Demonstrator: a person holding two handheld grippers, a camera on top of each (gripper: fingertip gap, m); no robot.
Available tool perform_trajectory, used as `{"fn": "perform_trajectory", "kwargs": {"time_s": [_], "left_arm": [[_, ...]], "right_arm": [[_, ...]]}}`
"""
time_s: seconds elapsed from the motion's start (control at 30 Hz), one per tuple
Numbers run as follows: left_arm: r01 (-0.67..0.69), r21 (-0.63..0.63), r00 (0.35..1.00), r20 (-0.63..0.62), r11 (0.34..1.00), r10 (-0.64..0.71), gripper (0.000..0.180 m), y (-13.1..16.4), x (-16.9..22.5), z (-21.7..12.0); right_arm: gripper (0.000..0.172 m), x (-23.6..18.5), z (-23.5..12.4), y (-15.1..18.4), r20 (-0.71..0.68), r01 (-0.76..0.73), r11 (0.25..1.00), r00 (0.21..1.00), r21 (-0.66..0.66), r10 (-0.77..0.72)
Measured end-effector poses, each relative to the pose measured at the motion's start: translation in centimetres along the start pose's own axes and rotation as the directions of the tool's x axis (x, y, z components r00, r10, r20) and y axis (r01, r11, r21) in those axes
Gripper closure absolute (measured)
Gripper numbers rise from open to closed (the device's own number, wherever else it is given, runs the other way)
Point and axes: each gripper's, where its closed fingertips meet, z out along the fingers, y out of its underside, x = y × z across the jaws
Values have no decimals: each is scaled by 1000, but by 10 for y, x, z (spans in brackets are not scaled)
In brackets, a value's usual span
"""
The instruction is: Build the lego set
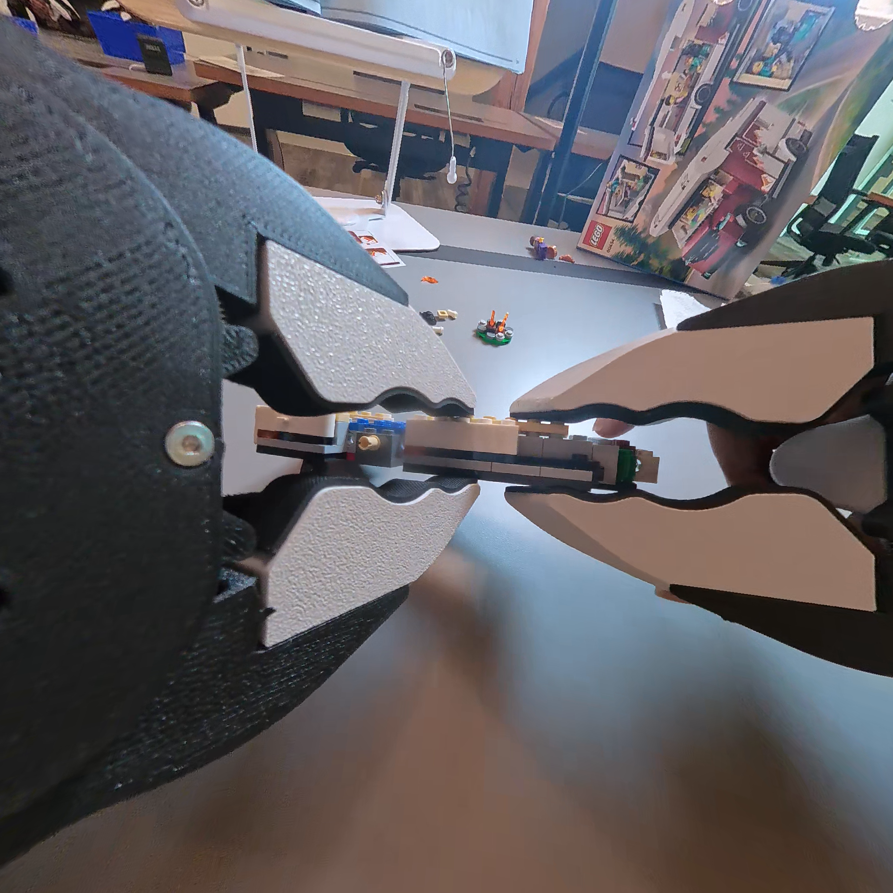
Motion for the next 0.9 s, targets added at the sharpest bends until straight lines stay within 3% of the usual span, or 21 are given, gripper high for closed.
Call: {"fn": "perform_trajectory", "kwargs": {"time_s": [0.37, 0.4, 0.8, 0.9], "left_arm": [[-9, 37, 1000, 14, 999, 9, 150, -1, 0, 1], [-9, 38, 1000, -1, 999, 10, 156, -1, 3, 1], [55, 44, 997, -57, 998, -53, 157, -1, 6, -4], [71, 95, 997, -36, 993, -68, 157, -4, 2, -2]], "right_arm": [[148, -2, 1, -2, 12, 72, 997, 997, -14, -71], [148, -2, 1, -2, 15, 68, 998, 998, -14, -67], [148, -6, 1, -6, 37, -36, 999, 999, -4, 36], [148, -1, 0, -6, 23, -67, 998, 997, 3, 67]]}}
